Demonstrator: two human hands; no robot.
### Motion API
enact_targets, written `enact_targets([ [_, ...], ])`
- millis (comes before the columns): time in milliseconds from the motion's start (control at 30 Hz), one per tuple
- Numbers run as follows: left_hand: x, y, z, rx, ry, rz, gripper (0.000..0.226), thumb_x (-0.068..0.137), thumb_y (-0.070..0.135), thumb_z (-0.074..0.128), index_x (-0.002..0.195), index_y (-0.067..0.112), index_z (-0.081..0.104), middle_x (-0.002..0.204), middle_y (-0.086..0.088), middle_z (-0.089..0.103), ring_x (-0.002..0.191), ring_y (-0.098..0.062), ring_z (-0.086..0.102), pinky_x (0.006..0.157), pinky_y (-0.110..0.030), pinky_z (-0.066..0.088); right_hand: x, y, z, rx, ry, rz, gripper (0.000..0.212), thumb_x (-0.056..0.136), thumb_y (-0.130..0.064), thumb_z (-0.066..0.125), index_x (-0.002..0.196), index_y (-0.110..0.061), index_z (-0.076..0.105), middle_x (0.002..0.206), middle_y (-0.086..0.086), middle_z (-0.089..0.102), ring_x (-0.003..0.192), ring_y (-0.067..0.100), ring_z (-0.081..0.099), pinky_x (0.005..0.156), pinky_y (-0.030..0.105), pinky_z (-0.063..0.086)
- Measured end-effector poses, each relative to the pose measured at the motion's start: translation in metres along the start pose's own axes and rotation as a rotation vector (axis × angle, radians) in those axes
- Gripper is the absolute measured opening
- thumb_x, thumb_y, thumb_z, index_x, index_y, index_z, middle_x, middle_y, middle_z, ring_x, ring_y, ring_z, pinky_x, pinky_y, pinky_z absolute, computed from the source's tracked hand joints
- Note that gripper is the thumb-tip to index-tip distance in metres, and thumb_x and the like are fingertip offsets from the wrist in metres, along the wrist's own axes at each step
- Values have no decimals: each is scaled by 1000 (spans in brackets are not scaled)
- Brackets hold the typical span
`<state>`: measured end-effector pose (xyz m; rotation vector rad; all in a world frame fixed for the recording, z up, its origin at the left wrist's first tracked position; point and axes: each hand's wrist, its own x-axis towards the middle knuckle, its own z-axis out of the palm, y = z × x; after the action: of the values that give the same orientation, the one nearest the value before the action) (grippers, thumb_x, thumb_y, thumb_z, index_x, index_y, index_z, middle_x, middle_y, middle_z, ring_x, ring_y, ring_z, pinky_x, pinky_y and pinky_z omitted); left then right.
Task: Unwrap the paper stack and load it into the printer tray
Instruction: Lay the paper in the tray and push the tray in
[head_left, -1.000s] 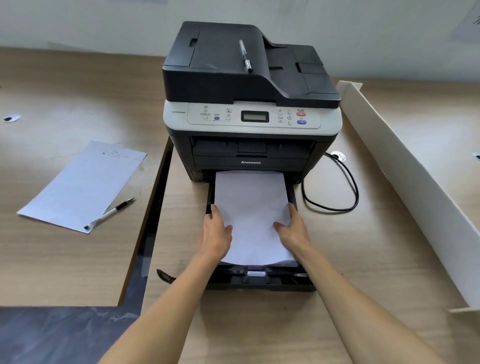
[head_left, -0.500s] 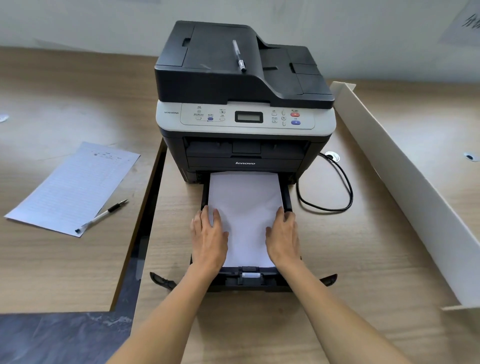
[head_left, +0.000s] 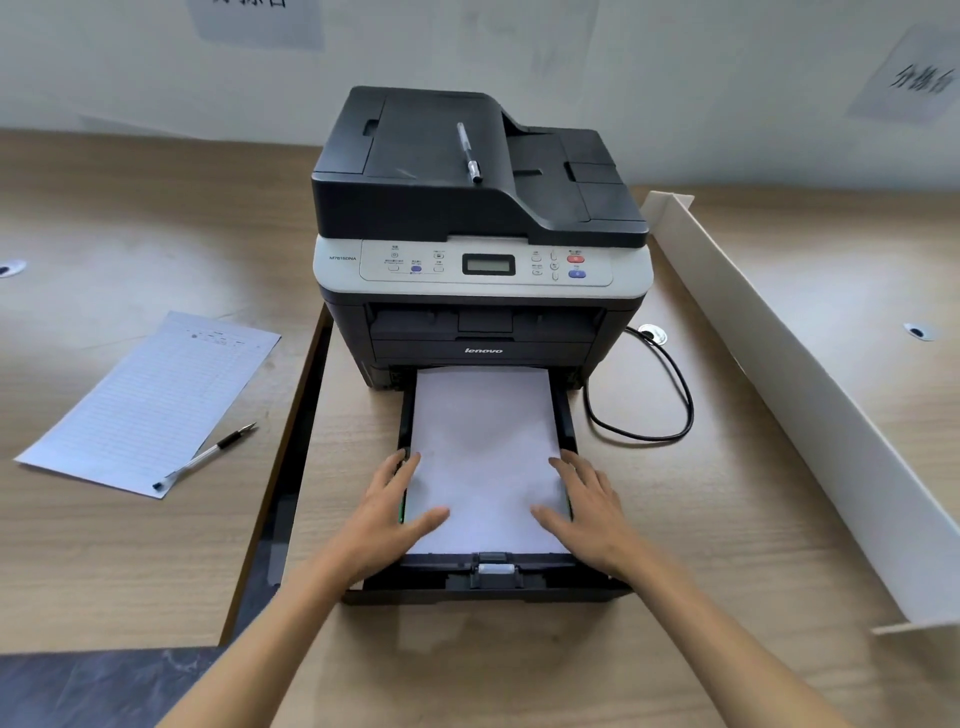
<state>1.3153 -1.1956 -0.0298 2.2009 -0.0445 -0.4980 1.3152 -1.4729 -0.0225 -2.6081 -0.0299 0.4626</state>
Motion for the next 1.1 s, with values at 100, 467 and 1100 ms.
enact_targets([
  [100,-30,-7,-19,103,-46,23,112,63,81,52,154,27,17,160,7,19,146,-10,19,117,-32,23,-24,15,-16,-31,-48,-21,86,83,-64,51,154,-30,16,162,-9,16,149,16,15,120,42,16],
  [467,-97,-57,11,-323,320,-91,152,32,59,90,152,35,0,142,-2,42,125,-20,47,108,-47,38,-100,50,17,677,132,127,132,42,-58,91,148,-44,13,154,-19,26,143,2,27,117,33,25],
  [1100,27,-29,-21,-384,403,-134,112,70,21,84,154,8,12,154,-10,35,142,-23,34,116,-40,30,34,43,-15,807,207,165,99,65,-12,88,143,-13,29,144,7,44,137,21,42,112,36,37],
])
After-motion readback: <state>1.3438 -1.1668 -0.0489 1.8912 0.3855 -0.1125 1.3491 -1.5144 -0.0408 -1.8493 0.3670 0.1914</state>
